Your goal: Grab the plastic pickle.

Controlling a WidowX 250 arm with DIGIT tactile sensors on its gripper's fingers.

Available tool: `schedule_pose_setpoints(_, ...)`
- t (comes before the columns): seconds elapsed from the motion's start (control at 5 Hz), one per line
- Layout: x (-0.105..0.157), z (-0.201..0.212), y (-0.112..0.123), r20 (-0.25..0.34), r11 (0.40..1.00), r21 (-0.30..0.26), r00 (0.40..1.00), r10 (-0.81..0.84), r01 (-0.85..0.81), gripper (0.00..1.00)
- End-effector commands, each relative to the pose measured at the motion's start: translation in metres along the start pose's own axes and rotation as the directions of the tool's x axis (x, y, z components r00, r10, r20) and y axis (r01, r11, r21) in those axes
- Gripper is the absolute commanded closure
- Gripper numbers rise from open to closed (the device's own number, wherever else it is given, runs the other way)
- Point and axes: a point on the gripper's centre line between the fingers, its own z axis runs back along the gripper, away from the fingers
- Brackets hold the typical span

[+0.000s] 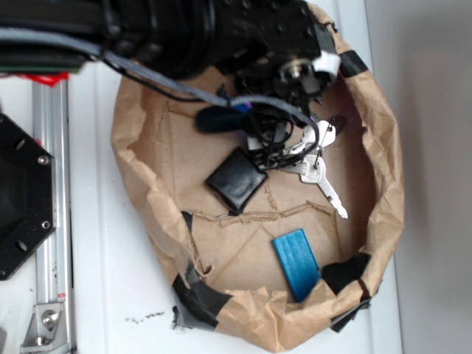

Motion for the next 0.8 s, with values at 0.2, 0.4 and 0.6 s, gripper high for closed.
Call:
schedule_pose_setpoints(0.2, 0.012, 0.113, -0.045, 0.133, 0.998, -0.003, 0.989, 0.066, -0.067, 1.0)
schedule_pose_setpoints(0.4, 0.0, 0.116, -0.059, 0.151, 1.0, 0.011, 0.988, -0.03, 0.028, 1.0)
schedule_pose_setpoints(0.6, -0.009, 0.107, -0.065, 0.157, 0.999, 0.035, 0.987, -0.033, 0.028, 1.0)
